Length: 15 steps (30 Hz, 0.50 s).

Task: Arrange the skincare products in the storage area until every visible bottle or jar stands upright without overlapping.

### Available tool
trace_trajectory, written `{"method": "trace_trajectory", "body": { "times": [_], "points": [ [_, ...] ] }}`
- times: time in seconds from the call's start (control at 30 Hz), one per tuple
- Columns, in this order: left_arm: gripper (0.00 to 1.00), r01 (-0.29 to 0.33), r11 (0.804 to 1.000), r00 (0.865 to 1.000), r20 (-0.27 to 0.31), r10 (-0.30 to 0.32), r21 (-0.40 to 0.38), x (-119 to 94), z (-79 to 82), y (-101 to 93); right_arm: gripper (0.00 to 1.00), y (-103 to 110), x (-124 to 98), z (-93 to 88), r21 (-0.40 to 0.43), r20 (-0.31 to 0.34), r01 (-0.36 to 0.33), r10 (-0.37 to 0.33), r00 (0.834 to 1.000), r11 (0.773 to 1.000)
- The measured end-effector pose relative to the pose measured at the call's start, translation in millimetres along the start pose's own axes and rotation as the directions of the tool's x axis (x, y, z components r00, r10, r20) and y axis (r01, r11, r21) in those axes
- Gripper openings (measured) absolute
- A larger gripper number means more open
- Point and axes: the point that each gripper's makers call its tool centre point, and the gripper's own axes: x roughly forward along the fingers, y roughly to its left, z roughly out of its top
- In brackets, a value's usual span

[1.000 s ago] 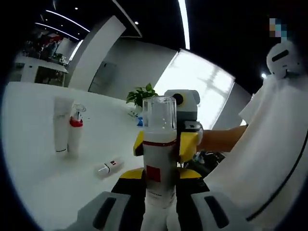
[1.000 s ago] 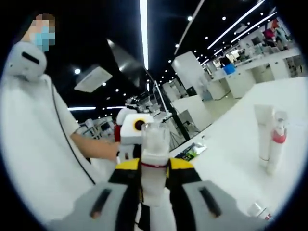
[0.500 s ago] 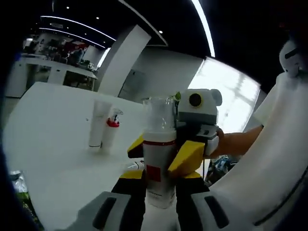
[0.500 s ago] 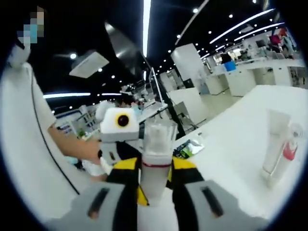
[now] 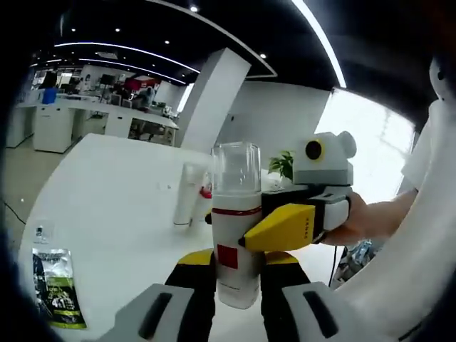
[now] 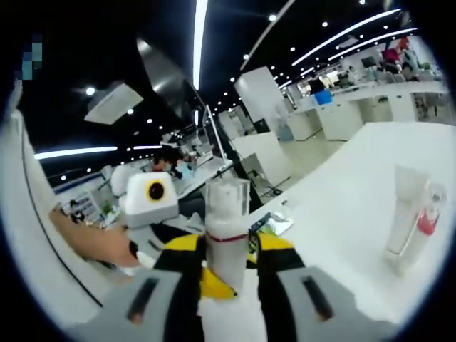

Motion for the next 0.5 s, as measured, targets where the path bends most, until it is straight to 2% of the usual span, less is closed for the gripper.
{"method": "trace_trajectory", "body": {
  "times": [0.03, 0.2, 0.27, 0.37, 0.5],
  "points": [
    [0.21, -0.036, 0.999, 0.999, -0.014, 0.036, 0.01, 1.3, -2.2, 2.7, 0.27, -0.6, -0.3, -1.1, 0.002, -0.002, 0.006, -0.006, 1.0, 1.0],
    [0.21, -0.088, 0.995, 0.995, -0.038, 0.09, 0.05, 7.1, -5.8, 2.7, 0.27, -1.3, -3.2, -3.2, 0.019, -0.002, 0.035, -0.035, 0.999, 0.999],
    [0.21, -0.098, 0.993, 0.994, -0.042, 0.1, 0.063, 9.5, -6.6, 1.2, 0.26, -1.2, -4.4, -3.2, 0.019, 0.001, 0.041, -0.041, 0.999, 0.999],
    [0.21, -0.119, 0.989, 0.991, -0.054, 0.124, 0.086, 14.6, -9.1, -2.1, 0.22, -10.3, -11.5, -6.1, 0.054, 0.003, 0.102, -0.102, 0.995, 0.993],
    [0.21, -0.114, 0.987, 0.991, -0.061, 0.121, 0.115, 18.8, -9.1, -8.1, 0.22, -11.4, -22.2, -6.3, 0.073, 0.01, 0.117, -0.118, 0.993, 0.99]
  ]
}}
